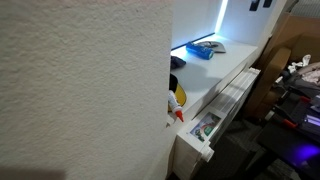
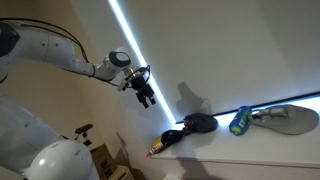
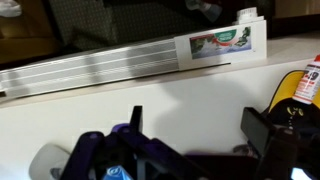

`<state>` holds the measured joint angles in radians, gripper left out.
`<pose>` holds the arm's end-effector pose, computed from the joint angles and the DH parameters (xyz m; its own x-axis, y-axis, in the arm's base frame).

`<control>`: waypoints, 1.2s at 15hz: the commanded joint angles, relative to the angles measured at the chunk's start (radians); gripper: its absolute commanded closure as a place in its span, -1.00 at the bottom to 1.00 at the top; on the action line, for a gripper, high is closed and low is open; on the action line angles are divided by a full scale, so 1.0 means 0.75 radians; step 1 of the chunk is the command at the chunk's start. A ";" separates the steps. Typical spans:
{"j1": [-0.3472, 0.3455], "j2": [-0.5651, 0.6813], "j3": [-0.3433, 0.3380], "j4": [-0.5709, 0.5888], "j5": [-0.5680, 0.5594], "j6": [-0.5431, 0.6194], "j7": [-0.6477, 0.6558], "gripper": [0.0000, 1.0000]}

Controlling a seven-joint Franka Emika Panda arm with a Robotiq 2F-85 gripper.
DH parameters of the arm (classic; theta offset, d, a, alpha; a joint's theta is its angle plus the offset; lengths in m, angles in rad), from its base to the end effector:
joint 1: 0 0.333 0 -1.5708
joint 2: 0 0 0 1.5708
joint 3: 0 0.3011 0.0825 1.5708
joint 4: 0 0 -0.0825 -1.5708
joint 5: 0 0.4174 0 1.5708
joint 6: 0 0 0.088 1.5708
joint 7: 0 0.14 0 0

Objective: Pick up the pack of tennis balls.

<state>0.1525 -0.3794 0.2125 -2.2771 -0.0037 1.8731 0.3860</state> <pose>0.4408 0.1697 0.4413 0.9994 -0.0358 0.0008 -0.0357 -0.9955 0.0878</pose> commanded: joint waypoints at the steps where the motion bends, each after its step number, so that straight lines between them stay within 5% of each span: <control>1: 0.024 -0.259 0.138 -0.017 -0.136 -0.146 0.101 -1.00; 3: 0.013 -0.426 0.177 0.013 -0.143 -0.205 0.197 -1.00; 4: 0.010 -0.296 0.161 0.008 -0.107 -0.142 0.137 -1.00; 9: -0.001 -0.347 0.203 0.018 -0.120 -0.145 0.195 -1.00; 18: -0.276 0.224 0.057 0.309 -0.363 -0.126 0.345 -1.00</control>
<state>-0.0280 -0.3909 0.2863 -2.1343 -0.2426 1.8049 0.6148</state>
